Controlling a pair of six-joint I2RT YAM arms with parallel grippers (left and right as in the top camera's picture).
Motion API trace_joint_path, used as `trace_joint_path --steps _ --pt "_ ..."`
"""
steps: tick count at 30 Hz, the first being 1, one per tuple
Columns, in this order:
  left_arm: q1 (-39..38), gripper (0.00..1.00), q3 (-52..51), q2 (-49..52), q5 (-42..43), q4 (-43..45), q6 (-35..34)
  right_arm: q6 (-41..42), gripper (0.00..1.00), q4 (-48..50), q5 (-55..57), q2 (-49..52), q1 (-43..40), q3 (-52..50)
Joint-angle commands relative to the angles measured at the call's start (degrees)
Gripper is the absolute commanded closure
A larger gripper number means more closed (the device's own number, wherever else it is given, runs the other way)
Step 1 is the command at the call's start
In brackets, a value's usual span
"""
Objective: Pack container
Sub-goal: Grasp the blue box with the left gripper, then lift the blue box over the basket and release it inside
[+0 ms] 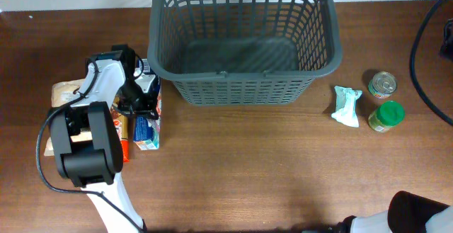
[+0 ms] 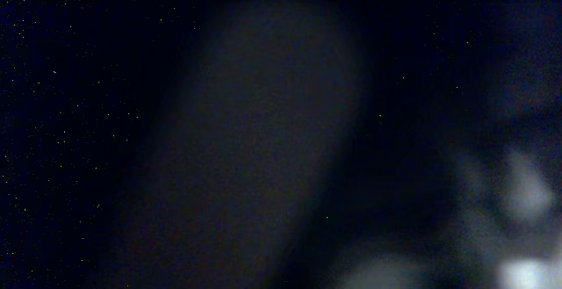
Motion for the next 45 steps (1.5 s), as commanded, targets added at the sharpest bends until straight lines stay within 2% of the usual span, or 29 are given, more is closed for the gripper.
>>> trace_joint_path --steps 1,6,11,14,18,22,29,32,35,37,45 --pt "0.33 0.98 3.1 1.25 -2.23 -2.45 -2.36 0.5 0.2 0.37 -0.02 -0.26 -0.52 0.02" --pt "1.95 0.98 18.71 0.28 -2.21 -9.2 -3.87 0.5 0.2 0.13 -0.2 -0.26 -0.48 0.02" --pt "3.65 0.98 40.74 -0.07 -5.57 -15.28 -3.98 0.5 0.21 -0.07 -0.17 -0.26 -0.48 0.02" --pt "3.98 0.98 53.86 -0.09 -8.28 -15.8 -3.06 0.5 0.21 -0.04 -0.17 -0.26 -0.46 0.02" --pt "2.29 0.98 69.53 -0.26 -2.23 -15.17 6.78 0.5 0.21 -0.04 -0.17 -0.26 -0.48 0.02" --pt "-2.45 0.98 79.41 -0.37 4.09 -14.56 16.35 0.5 0.21 -0.02 -0.83 -0.26 -0.46 0.02" --pt "-19.15 0.98 81.81 -0.02 10.25 -17.7 46.01 0.48 0.22 -0.02 -1.25 -0.26 -0.46 -0.02" --pt "-25.49 0.98 79.47 0.74 7.45 -18.18 53.16 0.48 0.22 -0.02 -1.25 -0.26 -0.48 -0.74" --pt "-30.18 0.98 75.25 1.9 0.35 -18.03 60.08 0.48 0.22 0.0 -1.25 -0.26 -0.48 -2.12" --pt "-32.28 0.98 72.35 3.15 -3.5 -17.2 62.38 0.48 0.22 0.02 -1.25 -0.26 -0.48 -3.28" --pt "-34.42 0.98 66.62 10.62 -15.23 -13.68 61.68 0.48 0.23 0.46 -1.27 -0.26 -0.46 -6.4"
